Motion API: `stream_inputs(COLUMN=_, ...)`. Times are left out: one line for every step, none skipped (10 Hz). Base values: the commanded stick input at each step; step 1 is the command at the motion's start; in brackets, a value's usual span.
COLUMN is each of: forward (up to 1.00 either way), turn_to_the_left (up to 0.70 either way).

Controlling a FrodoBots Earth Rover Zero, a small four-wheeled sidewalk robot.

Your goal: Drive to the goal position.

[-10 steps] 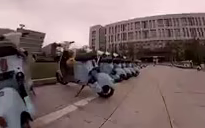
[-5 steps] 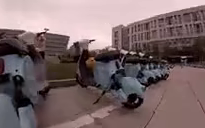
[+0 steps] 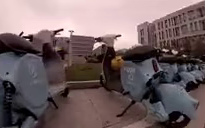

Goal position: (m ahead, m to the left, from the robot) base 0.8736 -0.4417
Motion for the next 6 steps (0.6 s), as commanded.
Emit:
stream_inputs(forward=0.24, turn_to_the_left=-0.46)
stream_inputs(forward=0.11, turn_to_the_left=-0.59)
stream_inputs(forward=0.00, turn_to_the_left=-0.70)
stream_inputs(forward=0.00, turn_to_the_left=-0.70)
stream_inputs(forward=0.00, turn_to_the_left=-0.70)
stream_inputs(forward=0.00, turn_to_the_left=-0.70)
